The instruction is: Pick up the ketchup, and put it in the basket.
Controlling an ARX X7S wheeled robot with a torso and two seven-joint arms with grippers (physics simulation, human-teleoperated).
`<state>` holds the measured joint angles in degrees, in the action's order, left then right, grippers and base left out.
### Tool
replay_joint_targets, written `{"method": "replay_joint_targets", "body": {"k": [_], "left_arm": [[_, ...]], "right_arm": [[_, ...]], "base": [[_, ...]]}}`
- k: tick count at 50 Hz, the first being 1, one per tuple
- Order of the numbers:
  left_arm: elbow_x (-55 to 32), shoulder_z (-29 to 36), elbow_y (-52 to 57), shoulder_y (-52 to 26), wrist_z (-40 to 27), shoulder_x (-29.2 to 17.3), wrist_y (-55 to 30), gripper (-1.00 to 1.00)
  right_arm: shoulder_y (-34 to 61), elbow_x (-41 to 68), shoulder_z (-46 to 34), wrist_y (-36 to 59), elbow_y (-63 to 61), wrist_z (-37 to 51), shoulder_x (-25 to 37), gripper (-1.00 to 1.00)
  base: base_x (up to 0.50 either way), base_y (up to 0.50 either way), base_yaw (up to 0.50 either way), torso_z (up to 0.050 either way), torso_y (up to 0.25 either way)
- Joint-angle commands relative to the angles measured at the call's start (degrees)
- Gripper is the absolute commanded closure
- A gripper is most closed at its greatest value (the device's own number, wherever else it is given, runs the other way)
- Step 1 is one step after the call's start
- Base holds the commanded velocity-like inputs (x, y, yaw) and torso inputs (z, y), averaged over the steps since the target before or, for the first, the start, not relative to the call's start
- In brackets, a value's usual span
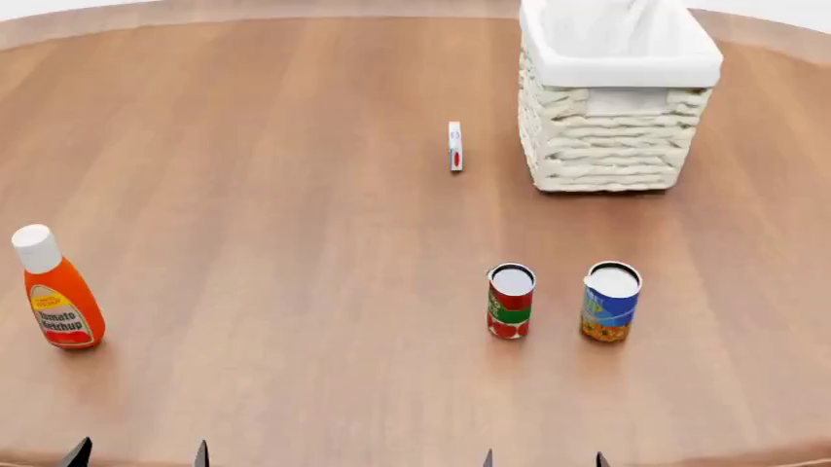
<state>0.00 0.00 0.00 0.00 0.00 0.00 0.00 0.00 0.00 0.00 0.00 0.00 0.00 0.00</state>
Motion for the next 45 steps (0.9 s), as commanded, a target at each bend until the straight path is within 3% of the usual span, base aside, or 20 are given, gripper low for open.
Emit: {"method": "replay_joint_targets", "body": {"k": [1,18,45], "left_arm": [[-1.01,1.32,0.95,0.43,-0.69,-0.92,-0.25,-1.00],[-3.48,4.02,5.39,1.19,-3.08,-3.86,-1.46,-1.00],[-4.54,5.38,45.26,11.68,-6.58,-8.53,-14.02,-1.00]], "right_arm": [[-0.31,0.13,-1.32,0.45,-0.94,1.68,0.86,-1.00],[-0.31,-0.58,-4.30,1.48,-2.11,6.76,3.42,-1.00],[-8.28,-4.31,-8.95,20.45,-45.12,9.68,5.91,-1.00]], "base": [[0.00,0.00,0.00,0.000,0.000],[0.00,0.00,0.00,0.000,0.000],[0.00,0.00,0.00,0.000,0.000]]}}
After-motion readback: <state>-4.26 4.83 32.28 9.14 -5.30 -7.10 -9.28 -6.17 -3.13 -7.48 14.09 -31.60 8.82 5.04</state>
